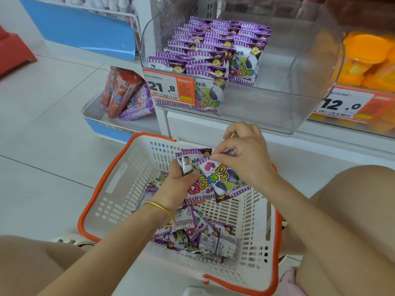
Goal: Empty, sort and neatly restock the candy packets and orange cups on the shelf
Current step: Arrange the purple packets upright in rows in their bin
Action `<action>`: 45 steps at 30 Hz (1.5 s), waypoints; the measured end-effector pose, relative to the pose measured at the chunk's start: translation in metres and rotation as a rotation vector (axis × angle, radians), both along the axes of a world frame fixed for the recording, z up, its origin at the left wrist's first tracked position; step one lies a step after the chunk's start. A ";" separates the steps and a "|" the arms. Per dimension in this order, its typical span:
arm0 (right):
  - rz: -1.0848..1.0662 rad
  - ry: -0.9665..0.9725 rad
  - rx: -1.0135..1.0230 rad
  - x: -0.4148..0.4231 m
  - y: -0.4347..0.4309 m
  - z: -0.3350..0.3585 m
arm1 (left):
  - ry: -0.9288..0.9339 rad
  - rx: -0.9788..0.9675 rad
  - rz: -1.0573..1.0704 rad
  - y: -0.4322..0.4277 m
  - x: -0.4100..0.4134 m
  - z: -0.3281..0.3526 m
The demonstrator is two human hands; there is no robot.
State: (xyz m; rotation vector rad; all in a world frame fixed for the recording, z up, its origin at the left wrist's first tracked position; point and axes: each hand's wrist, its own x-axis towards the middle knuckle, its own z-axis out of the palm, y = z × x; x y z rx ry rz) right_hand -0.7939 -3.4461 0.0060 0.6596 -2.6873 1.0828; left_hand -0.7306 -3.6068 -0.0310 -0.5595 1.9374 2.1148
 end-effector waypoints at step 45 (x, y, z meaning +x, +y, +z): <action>-0.304 -0.762 -0.474 -0.166 0.015 0.091 | 0.740 -1.465 -0.198 -0.010 -0.146 0.106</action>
